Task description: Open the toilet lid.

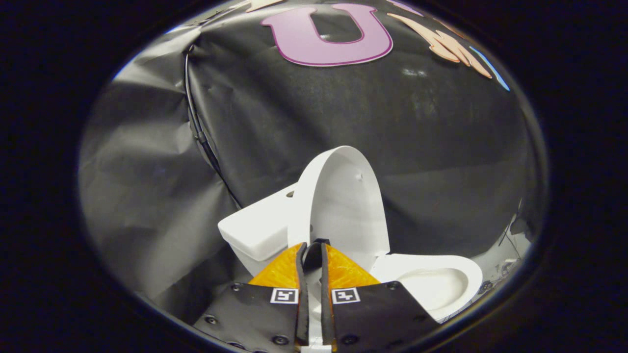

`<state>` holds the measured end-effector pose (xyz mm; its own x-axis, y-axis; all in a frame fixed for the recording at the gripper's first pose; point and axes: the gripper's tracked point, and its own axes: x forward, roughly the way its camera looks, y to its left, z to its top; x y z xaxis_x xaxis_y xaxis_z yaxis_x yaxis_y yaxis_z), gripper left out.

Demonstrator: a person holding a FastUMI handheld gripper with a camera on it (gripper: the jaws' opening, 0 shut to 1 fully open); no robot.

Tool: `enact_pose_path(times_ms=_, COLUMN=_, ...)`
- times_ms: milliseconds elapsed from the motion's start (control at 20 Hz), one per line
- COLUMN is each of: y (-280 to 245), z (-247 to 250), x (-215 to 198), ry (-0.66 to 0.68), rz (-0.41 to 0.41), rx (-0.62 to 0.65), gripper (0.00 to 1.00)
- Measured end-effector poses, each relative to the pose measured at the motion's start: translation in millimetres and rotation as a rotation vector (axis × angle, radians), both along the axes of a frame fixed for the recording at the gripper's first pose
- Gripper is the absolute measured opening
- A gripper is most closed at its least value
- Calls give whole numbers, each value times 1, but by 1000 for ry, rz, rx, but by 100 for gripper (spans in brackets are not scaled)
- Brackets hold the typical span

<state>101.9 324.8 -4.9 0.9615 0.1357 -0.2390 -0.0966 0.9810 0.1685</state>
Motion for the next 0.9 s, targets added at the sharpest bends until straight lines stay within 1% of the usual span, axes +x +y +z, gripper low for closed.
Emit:
enact_pose_path(times_ms=200, y=1, z=0, x=-3, ry=-7, rz=38, rx=1, gripper=15)
enact_pose_path(times_ms=250, y=0, z=2, x=-6, ry=-17, rz=50, rx=5, gripper=25)
enact_pose_path(times_ms=300, y=-1, z=6, x=-9, ry=-33, rz=54, rx=14, gripper=26)
enact_pose_path(times_ms=400, y=-4, z=16, x=-13, ry=-59, rz=52, rx=14, gripper=32)
enact_pose_path(times_ms=550, y=-12, z=25, x=-16, ry=-76, rz=57, rx=12, gripper=50)
enact_pose_path(times_ms=700, y=-41, z=43, x=-27, ry=-114, rz=14, rx=4, gripper=67)
enact_pose_path(times_ms=900, y=-77, z=65, x=-42, ry=-164, rz=-16, rx=16, gripper=88)
